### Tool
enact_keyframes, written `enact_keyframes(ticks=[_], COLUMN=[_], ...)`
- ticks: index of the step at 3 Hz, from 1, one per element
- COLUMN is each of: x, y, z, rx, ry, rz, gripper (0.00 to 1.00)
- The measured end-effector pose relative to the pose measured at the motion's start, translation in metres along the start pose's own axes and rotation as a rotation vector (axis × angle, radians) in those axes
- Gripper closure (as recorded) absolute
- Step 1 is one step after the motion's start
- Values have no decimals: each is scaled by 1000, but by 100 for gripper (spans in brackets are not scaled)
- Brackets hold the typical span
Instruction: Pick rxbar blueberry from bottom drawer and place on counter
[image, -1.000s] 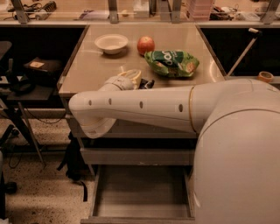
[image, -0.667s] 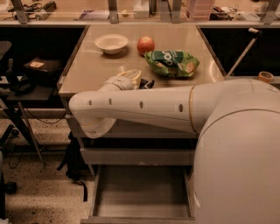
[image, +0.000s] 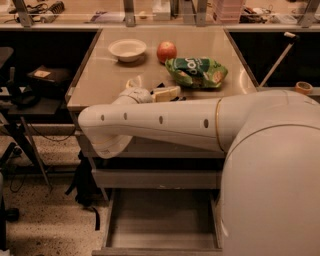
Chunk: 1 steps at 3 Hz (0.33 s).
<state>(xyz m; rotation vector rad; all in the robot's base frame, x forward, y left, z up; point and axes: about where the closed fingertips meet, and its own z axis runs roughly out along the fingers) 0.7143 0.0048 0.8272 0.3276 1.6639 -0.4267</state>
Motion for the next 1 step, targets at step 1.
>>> enact_keyframes(ticks=[1], x=[0], y=[0], z=[0], rx=[0], ry=[0], rz=[0], gripper=[0])
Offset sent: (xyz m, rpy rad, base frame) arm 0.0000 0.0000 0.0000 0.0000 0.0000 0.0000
